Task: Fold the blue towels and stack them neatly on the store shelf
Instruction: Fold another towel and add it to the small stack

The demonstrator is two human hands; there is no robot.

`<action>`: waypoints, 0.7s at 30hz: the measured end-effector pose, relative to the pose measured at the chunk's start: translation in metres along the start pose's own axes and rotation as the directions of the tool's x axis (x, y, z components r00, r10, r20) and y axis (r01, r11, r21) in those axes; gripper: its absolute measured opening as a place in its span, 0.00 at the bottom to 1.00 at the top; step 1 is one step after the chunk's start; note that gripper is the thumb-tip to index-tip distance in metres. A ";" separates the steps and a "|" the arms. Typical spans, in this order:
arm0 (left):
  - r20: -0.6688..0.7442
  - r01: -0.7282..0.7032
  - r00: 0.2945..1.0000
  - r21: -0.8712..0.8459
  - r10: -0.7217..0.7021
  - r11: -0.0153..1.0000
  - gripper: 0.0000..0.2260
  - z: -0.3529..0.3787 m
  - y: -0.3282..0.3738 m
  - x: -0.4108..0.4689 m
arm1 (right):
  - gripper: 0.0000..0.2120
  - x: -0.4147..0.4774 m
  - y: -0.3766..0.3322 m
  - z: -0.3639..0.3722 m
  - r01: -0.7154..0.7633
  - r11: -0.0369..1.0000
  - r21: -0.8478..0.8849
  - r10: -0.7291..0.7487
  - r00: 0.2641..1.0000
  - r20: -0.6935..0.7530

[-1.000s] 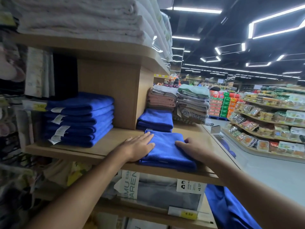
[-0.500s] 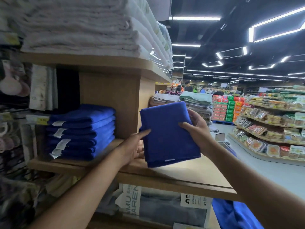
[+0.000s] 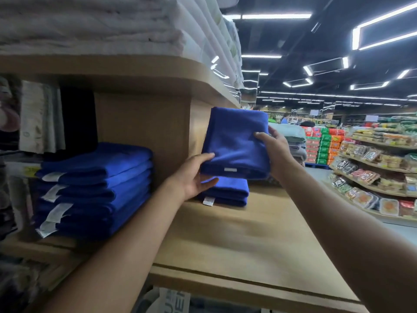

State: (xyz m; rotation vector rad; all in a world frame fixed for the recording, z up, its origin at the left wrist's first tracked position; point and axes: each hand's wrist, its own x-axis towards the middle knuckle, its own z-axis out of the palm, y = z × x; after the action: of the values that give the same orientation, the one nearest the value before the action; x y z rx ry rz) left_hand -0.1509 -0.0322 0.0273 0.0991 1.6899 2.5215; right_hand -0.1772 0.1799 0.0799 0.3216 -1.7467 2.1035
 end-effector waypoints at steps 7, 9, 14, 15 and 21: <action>-0.167 0.160 0.970 -0.114 -0.178 0.981 0.14 -0.001 -0.039 0.030 | 0.09 0.025 0.081 0.009 -0.390 0.859 -0.330 0.380 0.920 -0.098; -0.186 0.137 0.970 -0.116 -0.157 0.984 0.13 -0.002 -0.040 0.035 | 0.09 0.031 0.094 0.004 -0.328 0.838 -0.435 0.309 0.944 -0.117; -0.199 0.058 0.975 -0.192 -0.097 0.980 0.13 0.000 -0.042 0.039 | 0.10 0.031 0.098 -0.004 -0.183 0.796 -0.577 0.190 0.981 -0.048; -0.198 0.033 0.977 -0.211 -0.076 0.977 0.13 0.000 -0.042 0.039 | 0.10 0.029 0.100 -0.004 -0.146 0.816 -0.559 0.153 0.988 -0.033; -0.237 -0.023 0.972 -0.103 -0.003 0.994 0.10 0.005 -0.041 0.027 | 0.23 0.009 0.102 -0.003 -0.069 0.756 -0.651 0.051 0.998 -0.045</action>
State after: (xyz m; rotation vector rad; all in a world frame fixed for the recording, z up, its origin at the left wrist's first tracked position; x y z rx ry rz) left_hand -0.1754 -0.0085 -0.0091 -0.2109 1.6299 2.7170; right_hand -0.2291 0.1693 -0.0074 0.0307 -2.3578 1.3753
